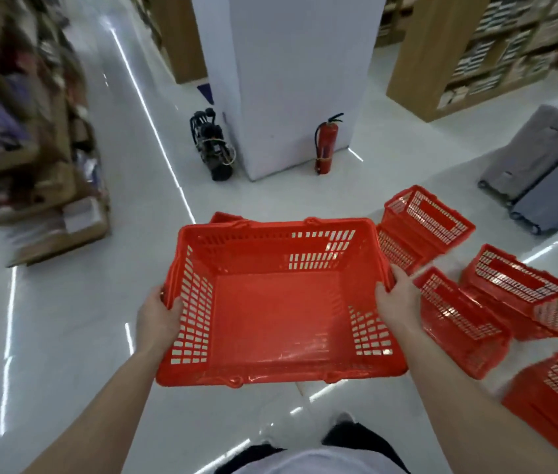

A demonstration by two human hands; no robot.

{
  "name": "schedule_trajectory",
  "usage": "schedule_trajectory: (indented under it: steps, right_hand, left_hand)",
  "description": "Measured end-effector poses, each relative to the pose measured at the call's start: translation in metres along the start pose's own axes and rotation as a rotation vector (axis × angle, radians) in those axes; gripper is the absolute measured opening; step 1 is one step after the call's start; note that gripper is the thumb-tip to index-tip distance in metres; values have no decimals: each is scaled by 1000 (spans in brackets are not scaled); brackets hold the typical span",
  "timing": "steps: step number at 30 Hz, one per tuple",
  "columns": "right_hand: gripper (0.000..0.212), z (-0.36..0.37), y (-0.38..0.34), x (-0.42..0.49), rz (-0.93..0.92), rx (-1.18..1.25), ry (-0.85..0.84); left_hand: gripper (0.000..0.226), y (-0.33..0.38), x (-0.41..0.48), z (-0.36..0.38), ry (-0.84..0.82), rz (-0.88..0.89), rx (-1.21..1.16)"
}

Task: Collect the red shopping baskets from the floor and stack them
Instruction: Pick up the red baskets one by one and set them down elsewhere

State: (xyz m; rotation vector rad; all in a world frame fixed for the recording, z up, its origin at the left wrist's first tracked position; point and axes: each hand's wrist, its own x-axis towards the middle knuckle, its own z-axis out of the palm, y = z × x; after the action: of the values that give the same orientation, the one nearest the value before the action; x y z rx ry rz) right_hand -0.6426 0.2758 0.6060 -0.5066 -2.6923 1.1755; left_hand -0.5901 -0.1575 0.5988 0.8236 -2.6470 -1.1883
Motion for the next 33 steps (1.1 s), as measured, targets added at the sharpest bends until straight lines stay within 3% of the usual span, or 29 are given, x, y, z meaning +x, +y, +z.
schedule_trajectory:
  steps: [7,14,27,33]
  right_hand:
    - [39,84,-61,49,-28,-15,-70]
    - [35,185,-79,145,1,10,-135]
    - [44,361,-68,300,262,24,-390]
    - [37,428,-41,306,433,80,-320]
  left_hand:
    - [38,-28,82,-21,26,-86,-27]
    - [38,-26,209,12,-33,-121,25]
    - [50,-30,473,129,-290,-191,344]
    - [52,-57,554,192,-402,-154,351]
